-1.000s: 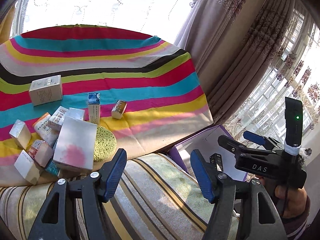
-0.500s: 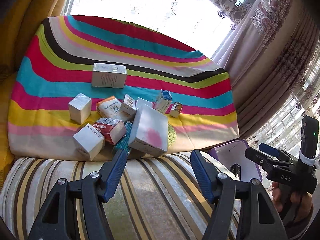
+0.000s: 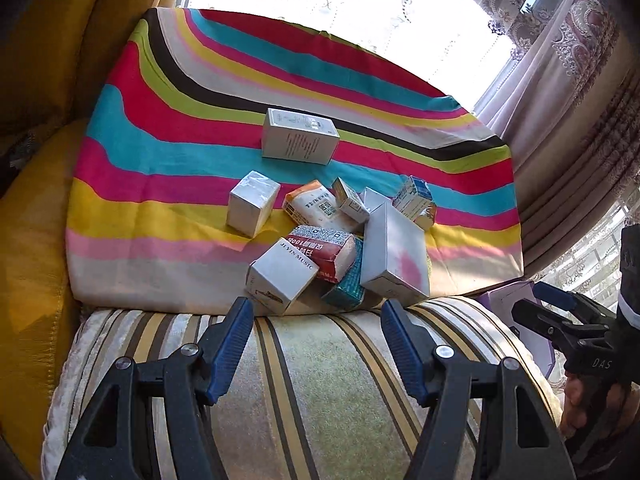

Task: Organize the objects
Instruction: 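Grasp the white JI YIN MUSIC box with the left tool while the right tool grasps the pink-flower white box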

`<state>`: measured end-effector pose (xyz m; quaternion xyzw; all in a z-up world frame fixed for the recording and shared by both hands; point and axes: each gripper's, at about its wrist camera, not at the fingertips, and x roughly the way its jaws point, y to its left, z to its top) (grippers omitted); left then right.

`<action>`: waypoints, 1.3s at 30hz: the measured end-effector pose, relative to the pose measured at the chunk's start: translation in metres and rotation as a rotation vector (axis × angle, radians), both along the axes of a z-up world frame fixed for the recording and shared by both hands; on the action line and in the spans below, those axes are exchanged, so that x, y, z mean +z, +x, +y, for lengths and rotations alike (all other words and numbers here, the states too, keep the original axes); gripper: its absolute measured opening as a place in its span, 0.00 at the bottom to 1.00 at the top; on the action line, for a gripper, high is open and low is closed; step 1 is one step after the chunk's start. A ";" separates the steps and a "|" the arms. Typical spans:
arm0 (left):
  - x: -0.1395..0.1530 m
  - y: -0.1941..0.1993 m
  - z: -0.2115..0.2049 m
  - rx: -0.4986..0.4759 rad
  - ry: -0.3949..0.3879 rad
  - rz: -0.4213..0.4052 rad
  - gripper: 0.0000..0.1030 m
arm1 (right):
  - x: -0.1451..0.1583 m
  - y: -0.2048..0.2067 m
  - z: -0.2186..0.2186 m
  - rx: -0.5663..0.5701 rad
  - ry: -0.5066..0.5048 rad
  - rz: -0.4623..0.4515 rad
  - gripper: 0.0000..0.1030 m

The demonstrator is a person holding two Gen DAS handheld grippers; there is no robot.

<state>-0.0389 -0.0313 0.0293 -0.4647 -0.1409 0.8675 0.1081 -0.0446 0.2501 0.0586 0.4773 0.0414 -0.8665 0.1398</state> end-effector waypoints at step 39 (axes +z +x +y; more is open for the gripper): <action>-0.039 -0.059 0.024 -0.268 -0.257 -0.111 0.47 | -0.081 -0.103 -0.071 -0.145 -0.038 -0.294 0.69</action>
